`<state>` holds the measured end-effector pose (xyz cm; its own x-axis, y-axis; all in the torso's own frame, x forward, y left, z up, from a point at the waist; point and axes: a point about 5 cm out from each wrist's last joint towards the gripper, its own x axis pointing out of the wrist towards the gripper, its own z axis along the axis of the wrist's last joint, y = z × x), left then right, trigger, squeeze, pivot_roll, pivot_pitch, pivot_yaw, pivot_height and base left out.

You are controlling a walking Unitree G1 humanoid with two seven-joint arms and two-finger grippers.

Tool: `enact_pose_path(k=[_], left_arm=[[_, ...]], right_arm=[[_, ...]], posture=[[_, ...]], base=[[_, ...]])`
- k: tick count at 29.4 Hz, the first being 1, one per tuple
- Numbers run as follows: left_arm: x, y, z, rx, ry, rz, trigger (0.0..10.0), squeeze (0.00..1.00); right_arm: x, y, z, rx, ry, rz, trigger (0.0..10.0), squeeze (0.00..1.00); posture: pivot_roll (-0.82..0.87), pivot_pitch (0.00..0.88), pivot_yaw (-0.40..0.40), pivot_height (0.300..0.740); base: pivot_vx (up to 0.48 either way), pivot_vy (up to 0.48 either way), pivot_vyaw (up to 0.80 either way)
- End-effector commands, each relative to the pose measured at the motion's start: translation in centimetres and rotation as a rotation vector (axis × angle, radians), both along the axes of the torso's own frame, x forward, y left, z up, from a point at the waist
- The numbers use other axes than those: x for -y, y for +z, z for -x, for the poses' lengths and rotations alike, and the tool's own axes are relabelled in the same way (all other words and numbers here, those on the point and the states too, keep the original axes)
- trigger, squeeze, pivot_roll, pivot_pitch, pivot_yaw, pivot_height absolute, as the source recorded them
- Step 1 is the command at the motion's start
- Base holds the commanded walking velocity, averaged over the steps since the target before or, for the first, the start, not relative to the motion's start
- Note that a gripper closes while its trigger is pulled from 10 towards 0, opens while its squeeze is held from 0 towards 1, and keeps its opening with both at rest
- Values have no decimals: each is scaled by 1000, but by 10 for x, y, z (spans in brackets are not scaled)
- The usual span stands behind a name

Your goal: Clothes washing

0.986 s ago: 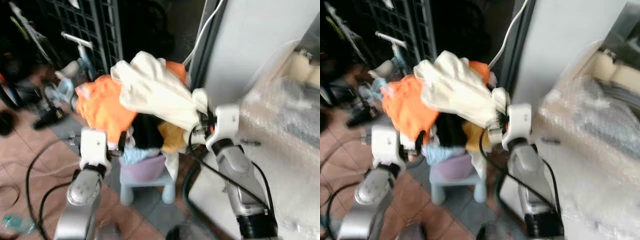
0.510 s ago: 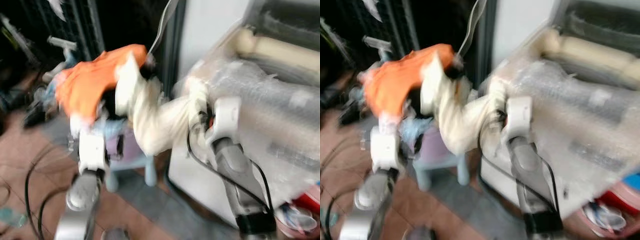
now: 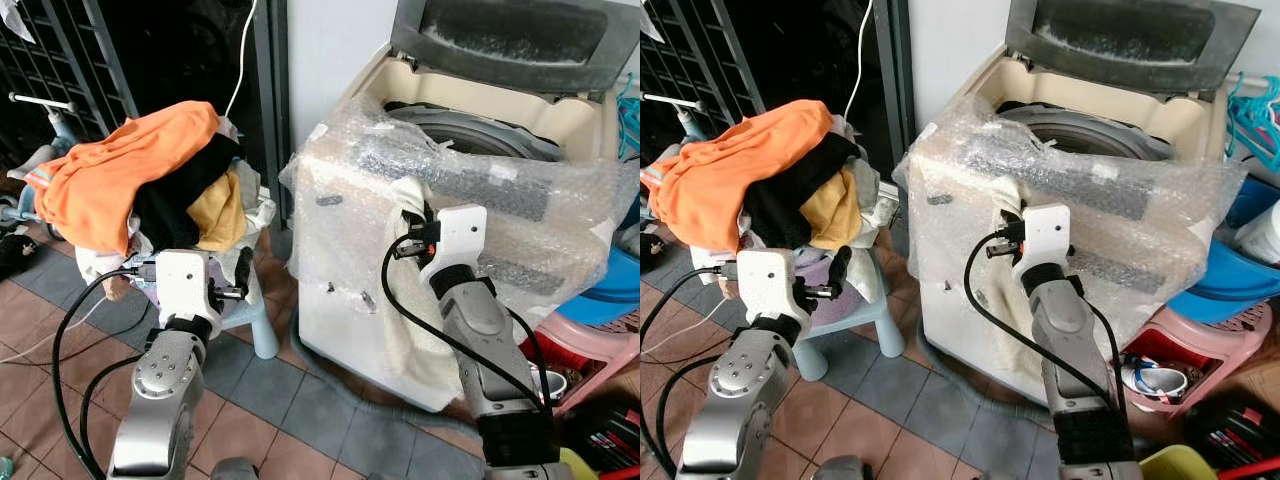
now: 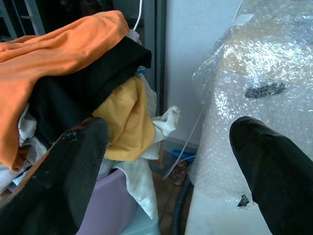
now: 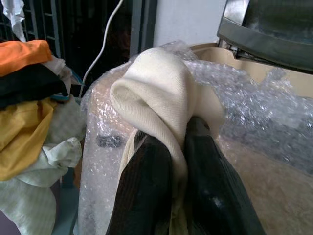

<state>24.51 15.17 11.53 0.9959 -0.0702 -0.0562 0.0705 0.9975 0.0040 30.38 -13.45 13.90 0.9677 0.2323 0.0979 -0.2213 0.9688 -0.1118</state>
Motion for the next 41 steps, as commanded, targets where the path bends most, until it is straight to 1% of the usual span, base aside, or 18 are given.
enact_pose_path(k=[1, 5, 9, 17, 19, 21, 23, 24, 25, 28, 30, 31, 32, 34, 38, 39, 40, 41], left_arm=[[1, 2, -4, 9, -10, 5, 10000, 0], [3, 2, -4, 8, -14, 8, 10000, 0], [4, 2, -5, 15, -21, 16, 10000, 0], [4, 1, -3, 11, -19, 17, 10000, 0], [5, 1, -4, 8, -19, 16, 10000, 0], [5, 1, -5, 6, -21, 12, 10000, 0], [5, 1, -6, 4, -22, 10, 10000, 0], [5, 1, -6, 4, -22, 10, 10000, 0], [5, 1, -6, 1, -18, 10, 10000, 0], [5, 0, -5, -3, 0, 10, 10000, 0], [5, -1, -4, -6, 4, 13, 10000, 0], [7, -2, -2, -11, 5, 17, 10000, 0], [7, -2, -2, -11, 5, 17, 10000, 0], [9, -2, -1, -13, 2, 17, 10000, 0], [8, -2, -1, -11, -1, 5, 10000, 0], [6, -2, -2, -12, 0, 2, 10000, 0], [5, -2, -2, -13, 0, 0, 10000, 0], [5, -2, -3, -14, -3, -4, 10000, 0]], right_arm=[[-7, 21, -9, 95, 64, 42, 10000, 0], [-9, 32, -15, 131, 97, 58, 10000, 0], [-6, 66, -36, 217, 135, 86, 10000, 0], [6, 106, -65, 293, 90, 78, 10000, 0], [17, 124, -77, 317, 30, 79, 10000, 0], [42, 158, -92, 349, -111, 36, 10000, 0], [66, 186, -97, 380, -242, -14, 10000, 0], [66, 186, -97, 380, -242, -14, 10000, 0], [84, 207, -96, 420, -329, -57, 10000, 0], [95, 226, -91, 497, -360, -10, 10000, 0], [96, 222, -92, 483, -349, -2, 10000, 0], [93, 202, -96, 416, -313, 7, 10000, 0], [93, 202, -96, 416, -313, 7, 10000, 0], [89, 184, -99, 363, -281, 13, 10000, 0], [72, 139, -104, 199, -136, 17, 10000, 0], [69, 125, -103, 149, -101, 23, 10000, 220], [68, 119, -102, 137, -83, 33, 10000, 949], [66, 113, -100, 128, -59, 37, 10000, 1000]], posture=[[-17, 0, 8, 740], [-18, 0, 8, 740], [-17, 0, 4, 740], [-13, 0, 1, 740], [-11, 0, 6, 740], [-9, 0, 6, 740], [-9, 0, 4, 740], [-9, 0, 4, 740], [-6, 0, -3, 740], [-3, 0, -10, 740], [-3, 0, -14, 740], [-3, 0, -15, 740], [-3, 0, -15, 740], [-1, 0, -15, 740], [-2, 0, -8, 740], [-8, 0, -3, 740], [-8, 0, -3, 740], [-11, 0, -2, 740]], base=[[371, 0, 0], [382, 0, 0], [457, 0, 0], [472, 0, 0], [401, 0, 0], [292, 0, 0], [278, 0, 0], [266, 0, 0], [0, 0, 0], [0, 0, 0], [0, 0, 0], [0, 0, 0], [0, 0, 0], [0, 0, 0], [0, 0, 0], [0, 0, 0], [0, 0, 0], [0, 0, 0]])
